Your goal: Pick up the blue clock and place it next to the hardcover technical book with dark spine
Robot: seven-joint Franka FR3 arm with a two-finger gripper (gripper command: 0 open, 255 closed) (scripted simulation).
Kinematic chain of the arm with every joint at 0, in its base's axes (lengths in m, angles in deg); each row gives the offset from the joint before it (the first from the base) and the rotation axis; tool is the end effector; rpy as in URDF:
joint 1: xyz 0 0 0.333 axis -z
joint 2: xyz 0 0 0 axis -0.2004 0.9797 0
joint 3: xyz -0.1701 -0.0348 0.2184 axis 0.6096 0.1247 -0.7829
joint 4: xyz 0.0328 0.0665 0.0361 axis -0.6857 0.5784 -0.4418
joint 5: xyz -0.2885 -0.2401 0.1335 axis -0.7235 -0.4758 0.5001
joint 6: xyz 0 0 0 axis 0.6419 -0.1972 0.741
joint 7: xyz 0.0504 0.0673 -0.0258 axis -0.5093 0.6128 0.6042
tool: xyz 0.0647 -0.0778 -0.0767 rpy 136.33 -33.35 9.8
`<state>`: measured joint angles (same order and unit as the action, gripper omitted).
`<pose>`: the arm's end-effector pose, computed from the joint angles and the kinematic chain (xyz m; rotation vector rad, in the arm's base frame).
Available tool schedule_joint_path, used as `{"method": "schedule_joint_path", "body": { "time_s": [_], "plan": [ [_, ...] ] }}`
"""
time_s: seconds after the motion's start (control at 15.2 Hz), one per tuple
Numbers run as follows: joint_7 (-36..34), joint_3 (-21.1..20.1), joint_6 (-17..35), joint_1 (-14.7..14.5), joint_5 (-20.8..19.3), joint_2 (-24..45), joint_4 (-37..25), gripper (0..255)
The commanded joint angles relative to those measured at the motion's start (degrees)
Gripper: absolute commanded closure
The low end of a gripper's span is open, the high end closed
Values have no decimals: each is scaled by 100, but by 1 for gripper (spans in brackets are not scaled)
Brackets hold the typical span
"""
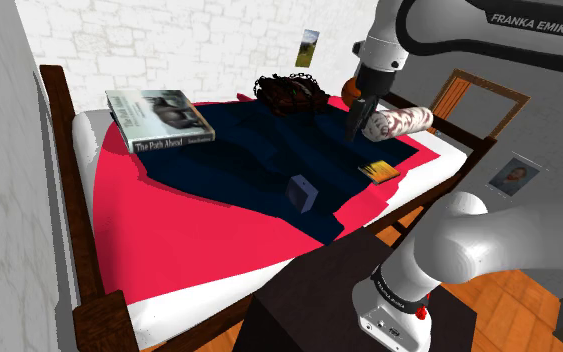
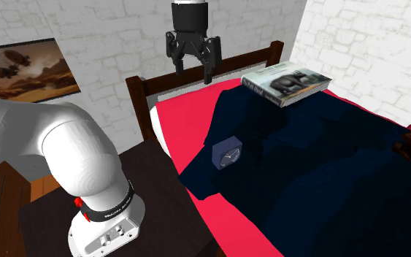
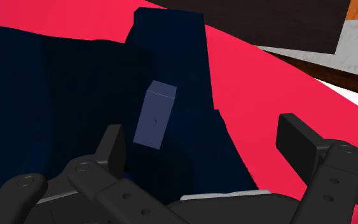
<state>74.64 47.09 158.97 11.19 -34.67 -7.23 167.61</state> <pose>0.3326 -0.0234 0.5028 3.0462 0.2378 -0.1127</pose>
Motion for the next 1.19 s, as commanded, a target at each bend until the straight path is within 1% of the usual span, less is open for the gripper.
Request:
{"method": "schedule_joint_path", "body": {
  "time_s": [0.0,0.33,0.59,0.86,1.12],
  "plan": [
    [0,0,0,0,0,0,0,0],
    [-66,226,1131,112,-38,275,744,0],
    [-104,417,2107,197,-67,705,1204,0],
    [-116,613,3145,262,-69,1338,1523,0],
    [-80,820,4223,281,-1,2170,1685,0]
  ]
}}
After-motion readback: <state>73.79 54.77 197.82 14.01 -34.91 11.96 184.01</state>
